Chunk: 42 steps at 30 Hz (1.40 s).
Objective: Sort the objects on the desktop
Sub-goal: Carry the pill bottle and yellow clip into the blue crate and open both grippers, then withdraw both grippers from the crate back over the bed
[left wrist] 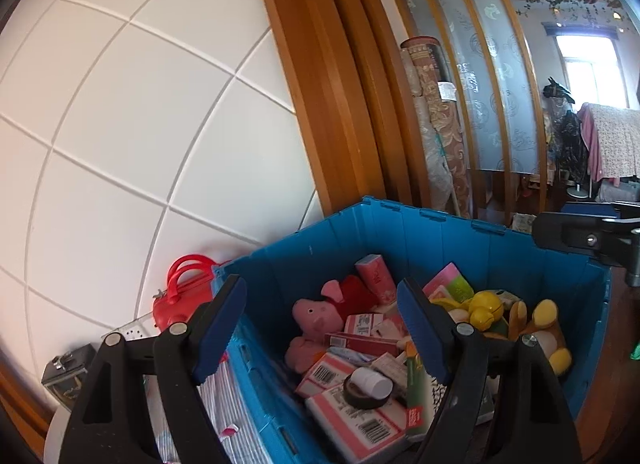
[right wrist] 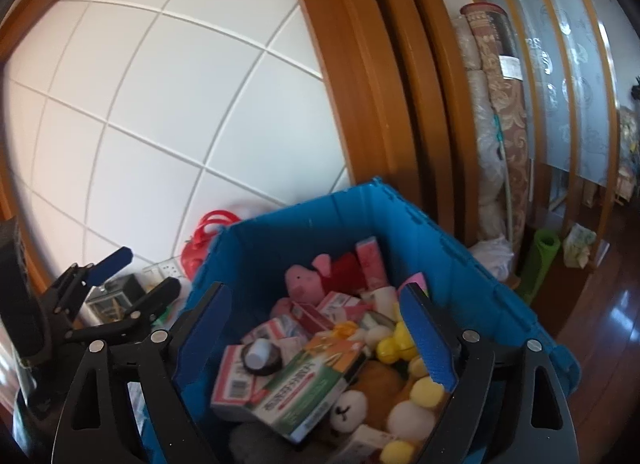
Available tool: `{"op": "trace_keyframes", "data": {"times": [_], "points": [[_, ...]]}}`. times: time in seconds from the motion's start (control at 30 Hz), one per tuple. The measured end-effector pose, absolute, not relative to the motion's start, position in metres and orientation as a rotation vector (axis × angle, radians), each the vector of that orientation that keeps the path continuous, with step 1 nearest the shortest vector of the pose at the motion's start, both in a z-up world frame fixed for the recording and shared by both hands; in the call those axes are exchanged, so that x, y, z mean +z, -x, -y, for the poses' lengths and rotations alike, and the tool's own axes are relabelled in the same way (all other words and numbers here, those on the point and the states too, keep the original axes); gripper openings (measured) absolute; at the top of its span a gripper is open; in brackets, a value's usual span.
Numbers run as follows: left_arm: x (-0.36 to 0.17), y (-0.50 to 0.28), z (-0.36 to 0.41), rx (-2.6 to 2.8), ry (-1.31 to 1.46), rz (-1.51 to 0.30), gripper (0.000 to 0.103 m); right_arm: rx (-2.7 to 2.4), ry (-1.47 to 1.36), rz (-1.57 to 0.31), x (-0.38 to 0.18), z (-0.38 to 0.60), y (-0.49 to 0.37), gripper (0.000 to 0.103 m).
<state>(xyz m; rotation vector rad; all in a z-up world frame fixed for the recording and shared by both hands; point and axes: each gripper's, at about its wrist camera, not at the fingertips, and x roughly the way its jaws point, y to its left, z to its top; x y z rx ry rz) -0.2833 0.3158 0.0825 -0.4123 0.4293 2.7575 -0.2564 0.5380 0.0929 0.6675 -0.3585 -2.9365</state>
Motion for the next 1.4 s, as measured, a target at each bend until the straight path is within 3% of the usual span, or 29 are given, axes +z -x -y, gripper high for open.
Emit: {"op": "trace_keyframes", "data": {"times": [0.7, 1.03, 1.4], "points": [[0.065, 0.262, -0.218, 2.912, 0.489, -0.382, 0.077, -2.774, -0.678, 0.269, 0.083, -0.442, 0.252, 0.09], [0.038, 0.255, -0.087, 2.995, 0.598, -0.312, 0.077, -2.694, -0.709, 0.205, 0.078, -0.333, 0.259, 0.09], [-0.013, 0.257, 0.08, 3.062, 0.782, -0.326, 0.077, -2.539, -0.841, 0.221, 0.023, -0.164, 0.299, 0.09]]}}
